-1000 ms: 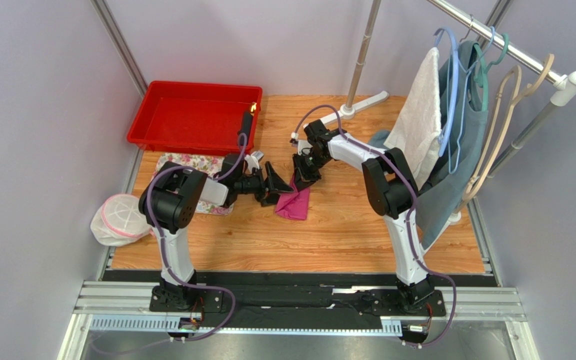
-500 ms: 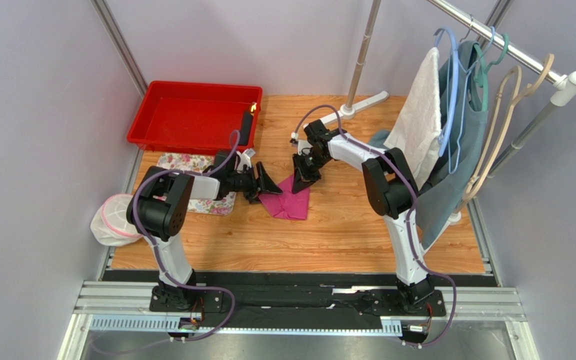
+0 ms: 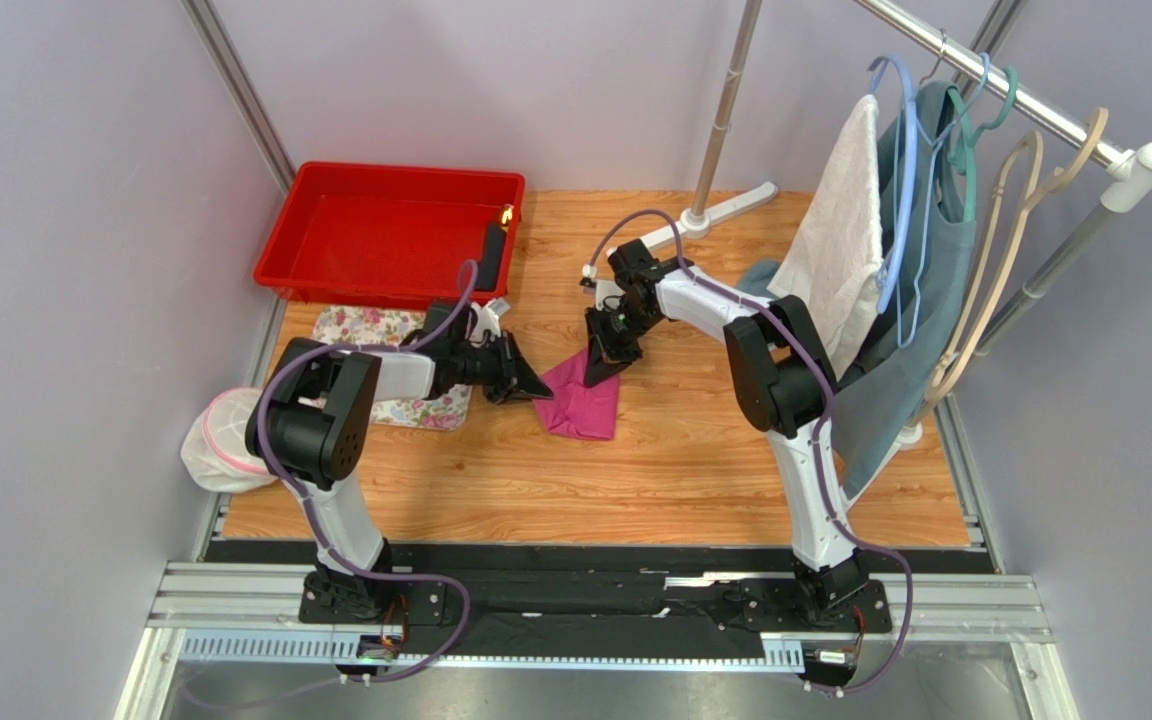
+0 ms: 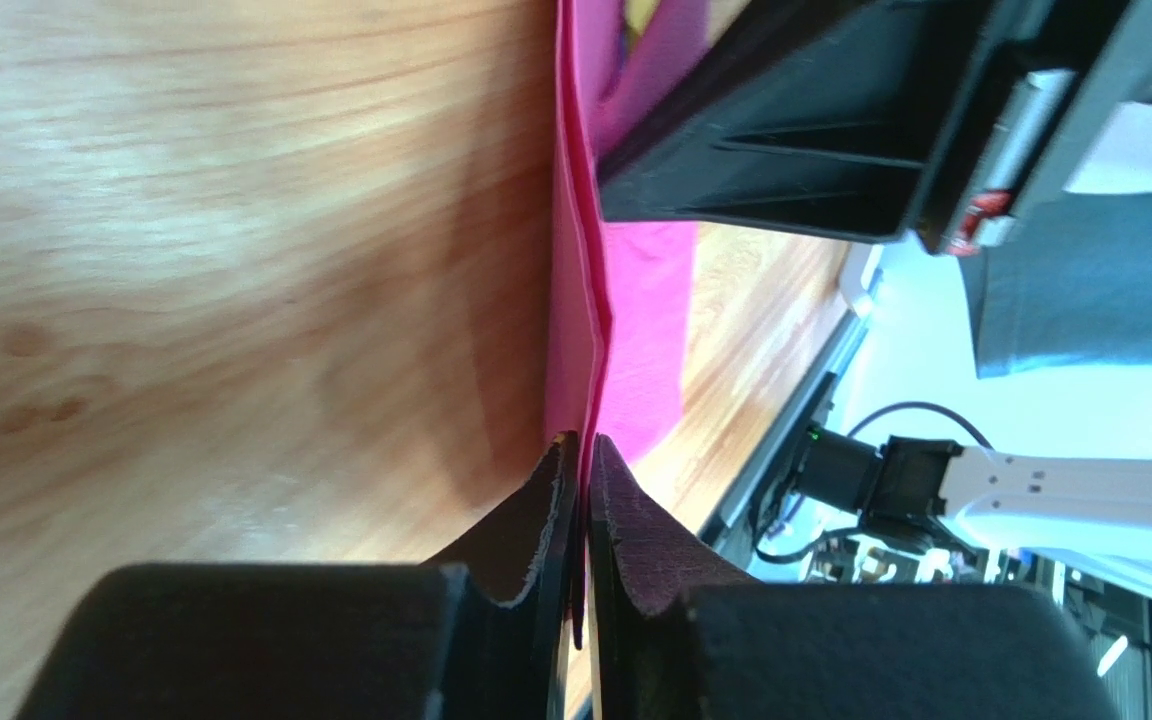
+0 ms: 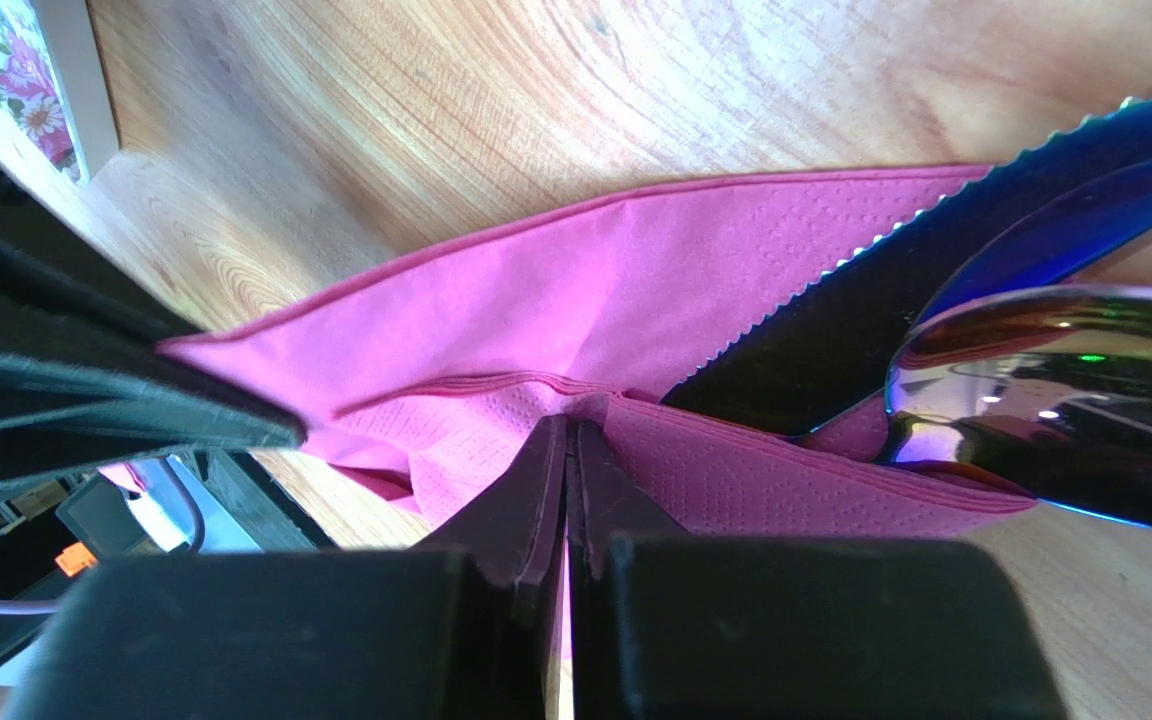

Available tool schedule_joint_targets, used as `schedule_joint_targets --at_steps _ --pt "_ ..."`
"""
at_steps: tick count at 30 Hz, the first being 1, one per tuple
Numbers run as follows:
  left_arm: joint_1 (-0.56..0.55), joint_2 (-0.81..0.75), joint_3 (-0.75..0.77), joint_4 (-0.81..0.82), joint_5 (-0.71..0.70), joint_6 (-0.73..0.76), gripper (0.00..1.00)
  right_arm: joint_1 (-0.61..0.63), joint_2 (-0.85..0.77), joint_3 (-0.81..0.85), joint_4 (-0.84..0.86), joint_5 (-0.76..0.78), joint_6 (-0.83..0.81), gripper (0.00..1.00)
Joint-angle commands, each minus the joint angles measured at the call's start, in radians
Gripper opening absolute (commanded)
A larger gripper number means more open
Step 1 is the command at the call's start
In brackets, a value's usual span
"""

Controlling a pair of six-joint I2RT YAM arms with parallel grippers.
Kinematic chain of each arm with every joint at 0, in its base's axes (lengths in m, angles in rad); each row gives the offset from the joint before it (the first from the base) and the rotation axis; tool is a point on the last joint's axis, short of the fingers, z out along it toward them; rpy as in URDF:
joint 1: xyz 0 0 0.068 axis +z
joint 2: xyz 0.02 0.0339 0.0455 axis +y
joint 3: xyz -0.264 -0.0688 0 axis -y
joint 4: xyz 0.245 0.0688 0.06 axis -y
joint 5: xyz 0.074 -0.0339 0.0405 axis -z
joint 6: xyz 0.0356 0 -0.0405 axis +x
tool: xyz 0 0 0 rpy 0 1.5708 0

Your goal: Place the utensils on the paper napkin and roll it up

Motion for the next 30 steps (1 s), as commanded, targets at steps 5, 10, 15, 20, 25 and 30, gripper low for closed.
schedule_joint_targets --at_steps 5,10,15,20,25,30 --pt "-0.086 -0.03 0.069 0.064 0.042 -0.049 0.11 0.015 0.066 -0.007 0.001 0.11 -0.022 0.0" --pt "-0.132 0.031 0.094 0.081 -0.016 -0.092 0.11 0.014 0.058 -0.015 0.006 0.107 -0.013 0.0" --pt "-0.15 0.107 0.138 0.026 -0.084 -0.068 0.12 0.014 0.055 -0.024 0.006 0.11 -0.005 0.0" --pt "-0.157 0.157 0.218 -0.228 -0.197 0.053 0.12 0.014 0.042 -0.044 0.013 0.118 0.007 0.0" --pt "-0.152 0.167 0.273 -0.39 -0.257 0.158 0.05 0.008 0.014 -0.038 0.019 0.082 0.026 0.01" --pt "-0.146 0.164 0.293 -0.467 -0.282 0.202 0.0 -0.037 -0.024 0.025 0.027 -0.027 0.073 0.14"
